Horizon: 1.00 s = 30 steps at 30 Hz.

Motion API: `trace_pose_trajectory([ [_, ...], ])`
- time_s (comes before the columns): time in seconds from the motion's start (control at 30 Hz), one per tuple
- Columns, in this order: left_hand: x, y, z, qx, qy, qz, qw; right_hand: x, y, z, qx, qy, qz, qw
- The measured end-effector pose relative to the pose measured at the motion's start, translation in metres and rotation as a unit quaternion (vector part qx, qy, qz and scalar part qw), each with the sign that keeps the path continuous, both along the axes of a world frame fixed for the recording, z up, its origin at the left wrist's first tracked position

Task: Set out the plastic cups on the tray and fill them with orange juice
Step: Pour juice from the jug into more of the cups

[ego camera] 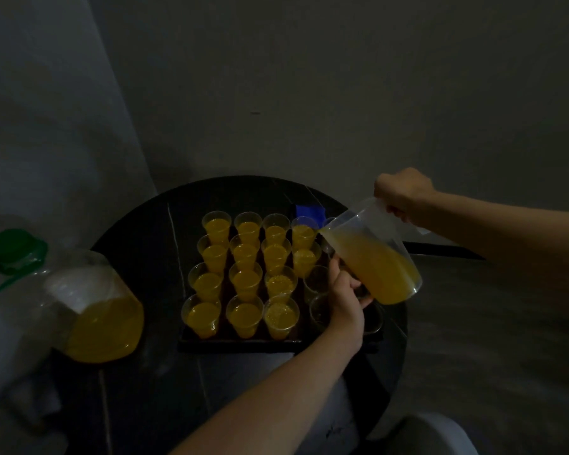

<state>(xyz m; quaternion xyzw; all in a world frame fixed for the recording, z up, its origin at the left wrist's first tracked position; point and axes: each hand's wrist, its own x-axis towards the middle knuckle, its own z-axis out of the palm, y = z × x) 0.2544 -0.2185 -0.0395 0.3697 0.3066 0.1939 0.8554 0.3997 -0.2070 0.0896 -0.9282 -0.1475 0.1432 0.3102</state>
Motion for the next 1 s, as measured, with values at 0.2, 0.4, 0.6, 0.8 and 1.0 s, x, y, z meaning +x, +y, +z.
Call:
trace_pose_trajectory([
  [0.2, -0.004, -0.001, 0.013, 0.024, -0.005, 0.019, 1.000, -0.002, -0.003, 0.005, 0.037, -0.015, -0.002, 0.999],
  [0.4, -0.016, -0.012, 0.019, 0.021, -0.019, 0.037, 0.999, -0.009, -0.014, 0.009, 0.048, 0.010, 0.005, 0.999],
  [0.6, -0.027, -0.028, 0.019, -0.010, -0.022, 0.070, 0.997, -0.026, -0.028, 0.013, 0.054, 0.024, 0.018, 0.998],
  [0.8, -0.047, -0.046, 0.025, -0.028, -0.047, 0.072, 0.996, -0.039, -0.051, 0.017, 0.076, 0.025, 0.012, 0.997],
  [1.0, -0.061, -0.068, 0.021, -0.047, -0.052, 0.068, 0.995, -0.052, -0.067, 0.014, 0.069, 0.021, 0.027, 0.997],
])
